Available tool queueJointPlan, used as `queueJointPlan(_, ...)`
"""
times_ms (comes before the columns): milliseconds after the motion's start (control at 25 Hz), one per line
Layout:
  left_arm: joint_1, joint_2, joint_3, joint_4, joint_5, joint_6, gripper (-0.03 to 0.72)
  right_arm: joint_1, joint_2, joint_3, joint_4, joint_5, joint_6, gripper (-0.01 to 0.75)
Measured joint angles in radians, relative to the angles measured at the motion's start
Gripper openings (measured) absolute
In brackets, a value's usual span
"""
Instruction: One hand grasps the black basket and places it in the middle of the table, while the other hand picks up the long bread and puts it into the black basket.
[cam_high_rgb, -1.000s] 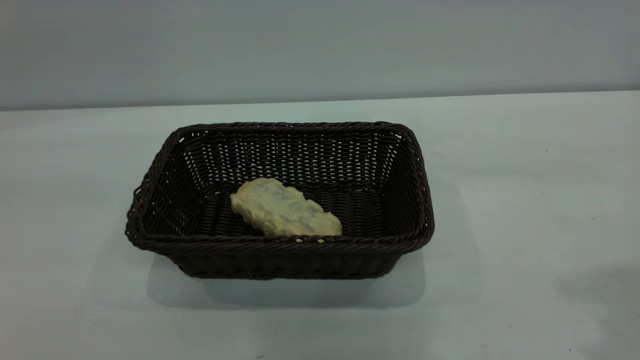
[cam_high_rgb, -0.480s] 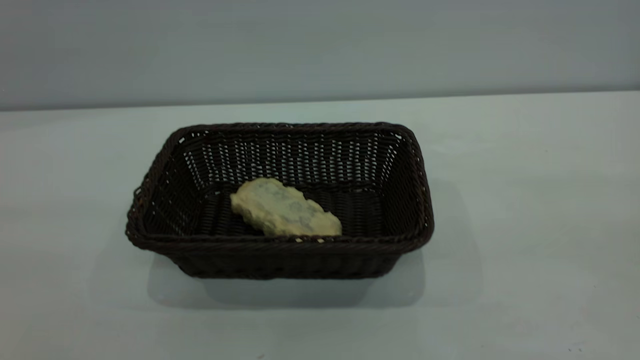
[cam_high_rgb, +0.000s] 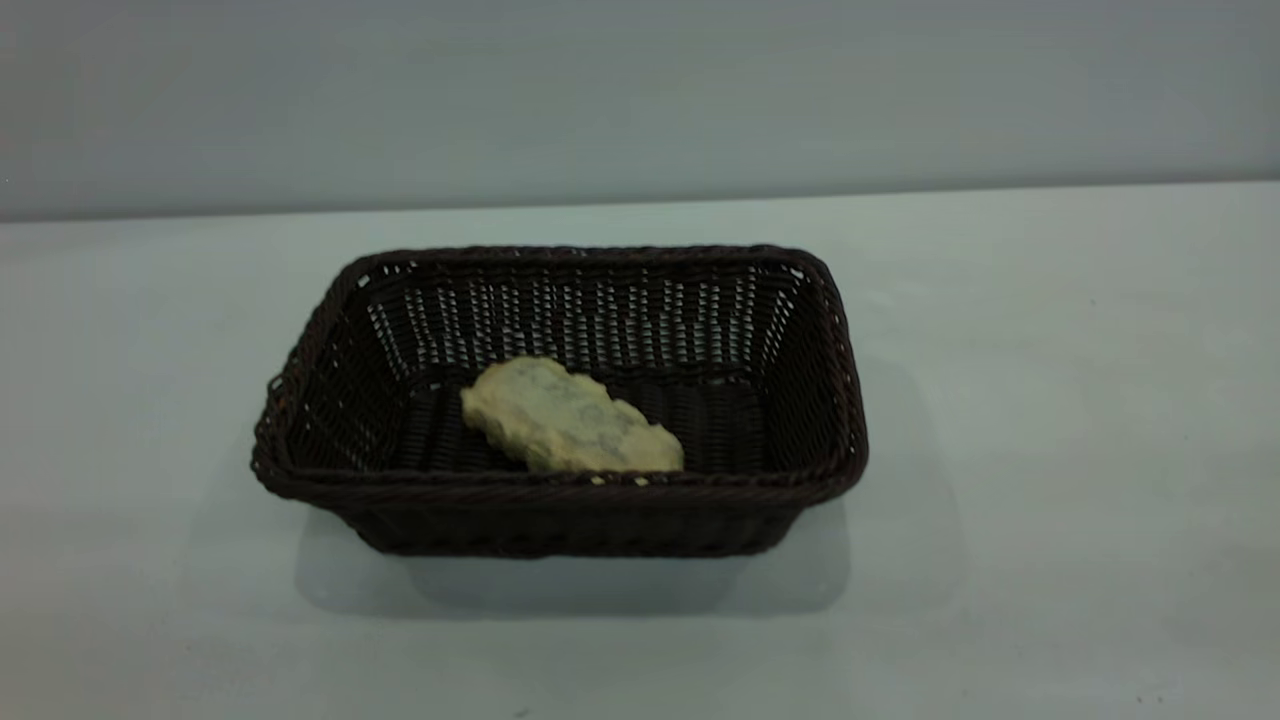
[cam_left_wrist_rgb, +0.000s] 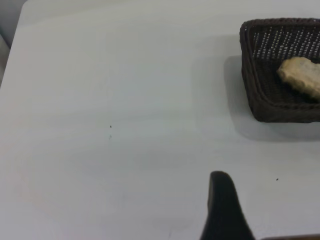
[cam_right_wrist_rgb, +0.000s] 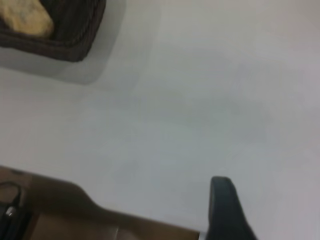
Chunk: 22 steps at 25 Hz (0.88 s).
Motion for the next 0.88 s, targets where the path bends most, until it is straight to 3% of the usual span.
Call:
queueJointPlan(400, 0.000, -0.027, 0.133, 0.000, 0.000, 0.005, 0.529, 0.000, -0.107, 0.120, -0.009, -0.061, -0.012, 0.425)
queueJointPlan(880, 0.000, -0.027, 0.174, -0.028, -0.016, 0.019, 0.529, 0.000, -0.126, 0.129, -0.011, -0.057, -0.009, 0.425)
